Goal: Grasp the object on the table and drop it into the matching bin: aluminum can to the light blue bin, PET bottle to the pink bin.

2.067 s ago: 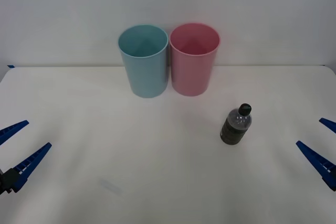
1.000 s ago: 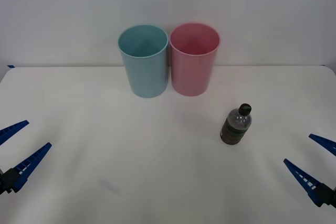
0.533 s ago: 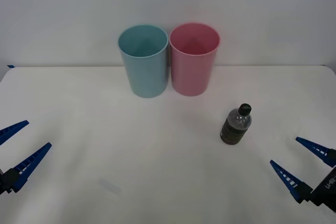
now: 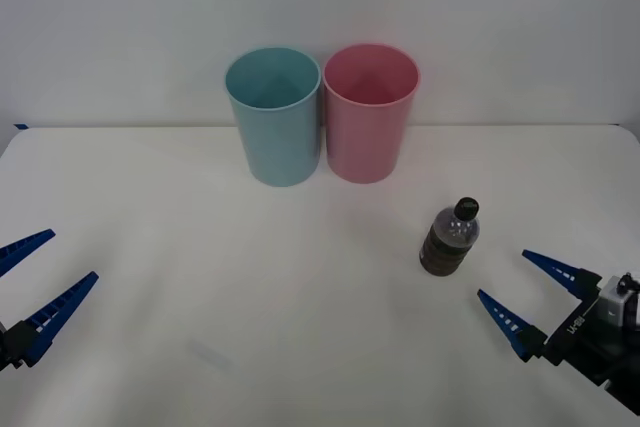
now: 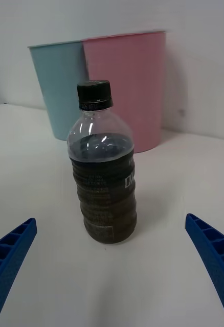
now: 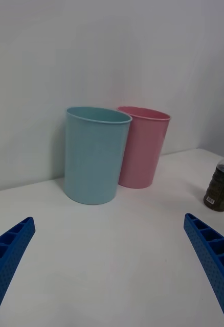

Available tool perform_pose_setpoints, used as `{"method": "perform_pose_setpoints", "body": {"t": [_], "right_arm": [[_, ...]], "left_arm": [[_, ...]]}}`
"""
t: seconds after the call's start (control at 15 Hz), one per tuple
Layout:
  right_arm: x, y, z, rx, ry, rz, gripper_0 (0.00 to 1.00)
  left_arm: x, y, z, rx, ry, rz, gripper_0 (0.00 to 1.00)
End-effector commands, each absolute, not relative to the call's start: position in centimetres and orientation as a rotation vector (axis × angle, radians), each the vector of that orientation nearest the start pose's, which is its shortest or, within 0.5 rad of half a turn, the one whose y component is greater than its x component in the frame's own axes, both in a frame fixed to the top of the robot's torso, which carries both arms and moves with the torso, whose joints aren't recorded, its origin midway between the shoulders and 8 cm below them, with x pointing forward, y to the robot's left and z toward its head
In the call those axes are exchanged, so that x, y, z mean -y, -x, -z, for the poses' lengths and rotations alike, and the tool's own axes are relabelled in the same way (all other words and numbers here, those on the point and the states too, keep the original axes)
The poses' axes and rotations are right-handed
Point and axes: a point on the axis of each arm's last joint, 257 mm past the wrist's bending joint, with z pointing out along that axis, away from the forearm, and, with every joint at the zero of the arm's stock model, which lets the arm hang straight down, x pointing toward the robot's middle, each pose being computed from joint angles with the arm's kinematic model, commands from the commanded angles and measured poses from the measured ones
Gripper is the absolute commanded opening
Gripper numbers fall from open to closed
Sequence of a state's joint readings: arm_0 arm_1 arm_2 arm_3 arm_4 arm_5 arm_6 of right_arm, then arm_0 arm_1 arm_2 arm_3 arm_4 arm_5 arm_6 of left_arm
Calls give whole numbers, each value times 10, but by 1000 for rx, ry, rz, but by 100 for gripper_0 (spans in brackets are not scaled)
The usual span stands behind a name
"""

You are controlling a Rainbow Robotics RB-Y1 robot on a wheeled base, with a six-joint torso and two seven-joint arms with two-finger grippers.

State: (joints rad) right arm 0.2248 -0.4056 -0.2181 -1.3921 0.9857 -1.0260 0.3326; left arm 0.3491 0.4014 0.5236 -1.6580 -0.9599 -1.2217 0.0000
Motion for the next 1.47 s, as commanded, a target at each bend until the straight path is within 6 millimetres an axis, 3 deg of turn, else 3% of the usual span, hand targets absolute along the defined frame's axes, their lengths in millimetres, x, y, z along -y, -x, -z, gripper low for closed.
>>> {"method": "perform_pose_setpoints", "body": {"t": [0.07,1.0,1.47], "right_arm": [[263,-404,285,-1538,559,-488,100],[211,-459,293,-1518,548,-436,100],[199,-469,292,-1513,535,-423,100]], "left_arm": [[-330,-342,169,-1441,-465,567,100],[-330,-342,169,-1441,-465,567,100],[-330,-342,169,-1441,-465,567,100]]}}
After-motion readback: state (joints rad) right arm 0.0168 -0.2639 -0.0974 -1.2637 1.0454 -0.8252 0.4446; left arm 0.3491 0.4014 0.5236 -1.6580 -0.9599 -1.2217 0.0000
